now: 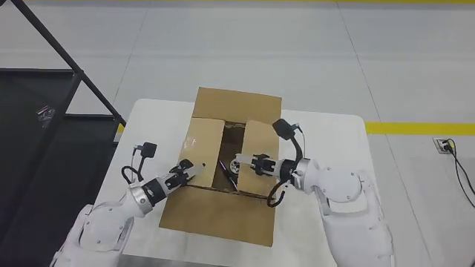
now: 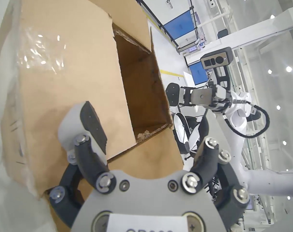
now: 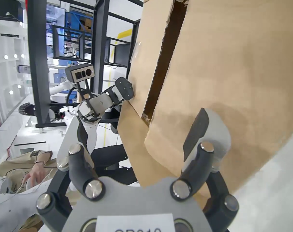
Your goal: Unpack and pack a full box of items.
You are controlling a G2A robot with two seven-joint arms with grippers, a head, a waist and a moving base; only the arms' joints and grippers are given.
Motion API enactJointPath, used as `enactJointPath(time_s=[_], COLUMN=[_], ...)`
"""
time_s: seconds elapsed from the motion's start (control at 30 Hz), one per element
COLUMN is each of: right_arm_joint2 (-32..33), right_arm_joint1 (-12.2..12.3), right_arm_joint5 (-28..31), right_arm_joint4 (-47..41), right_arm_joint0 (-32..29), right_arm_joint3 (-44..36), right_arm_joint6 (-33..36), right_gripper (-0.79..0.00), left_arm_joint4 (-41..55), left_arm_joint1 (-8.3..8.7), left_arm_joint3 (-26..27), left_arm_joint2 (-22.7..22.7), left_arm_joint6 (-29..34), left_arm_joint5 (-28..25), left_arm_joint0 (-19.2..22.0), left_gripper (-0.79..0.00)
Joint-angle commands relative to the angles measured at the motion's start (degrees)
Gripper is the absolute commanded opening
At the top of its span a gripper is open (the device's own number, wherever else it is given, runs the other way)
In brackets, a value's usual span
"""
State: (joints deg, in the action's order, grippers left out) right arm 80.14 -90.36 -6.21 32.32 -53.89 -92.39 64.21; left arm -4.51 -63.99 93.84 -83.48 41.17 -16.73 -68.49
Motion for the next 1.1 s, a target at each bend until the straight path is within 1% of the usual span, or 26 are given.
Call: enactJointPath(time_s=[0.0,0.23,0.4,0.57,0.7,0.8,0.9,1.07], right_arm_joint2=[-1.4,-5.3,-7.5,-8.7,-8.7,-7.9,-7.0,-5.6], right_arm_joint1=[0.0,0.4,0.6,0.8,1.0,1.3,1.6,2.1], right_arm_joint5=[-0.3,-1.6,-2.5,-3.0,-2.7,-2.0,-1.7,-2.6], right_arm_joint4=[1.5,7.2,10.3,10.5,9.4,8.2,7.3,7.5], right_arm_joint0=[0.0,-0.4,-0.2,0.6,1.2,0.8,0.3,-0.5], right_arm_joint3=[0.3,0.4,1.0,2.3,2.5,1.1,-0.7,-2.5], right_arm_joint6=[-1.8,-7.0,-8.7,-9.4,-9.0,-8.7,-8.3,-7.8], right_gripper=[0.0,0.0,0.0,0.0,0.0,0.0,0.0,0.0], left_arm_joint4=[-0.2,-0.8,-0.9,-0.7,-0.3,0.6,1.8,6.0], left_arm_joint1=[0.03,0.11,0.17,0.25,0.42,0.7,1.09,1.83], left_arm_joint3=[-0.2,-0.9,-1.1,-0.9,0.5,2.7,5.2,8.4], left_arm_joint2=[0.1,0.6,0.9,1.1,0.3,-1.5,-4.3,-11.0], left_arm_joint6=[-0.2,-1.3,-1.7,-2.0,-2.1,-2.2,-2.0,-1.1], left_arm_joint5=[0.5,2.2,2.5,2.5,1.7,0.9,0.2,-1.4], left_arm_joint0=[0.0,0.4,0.6,0.5,0.0,-1.0,-2.8,-6.9], left_gripper=[0.0,0.0,0.0,0.0,0.0,0.0,0.0,0.0])
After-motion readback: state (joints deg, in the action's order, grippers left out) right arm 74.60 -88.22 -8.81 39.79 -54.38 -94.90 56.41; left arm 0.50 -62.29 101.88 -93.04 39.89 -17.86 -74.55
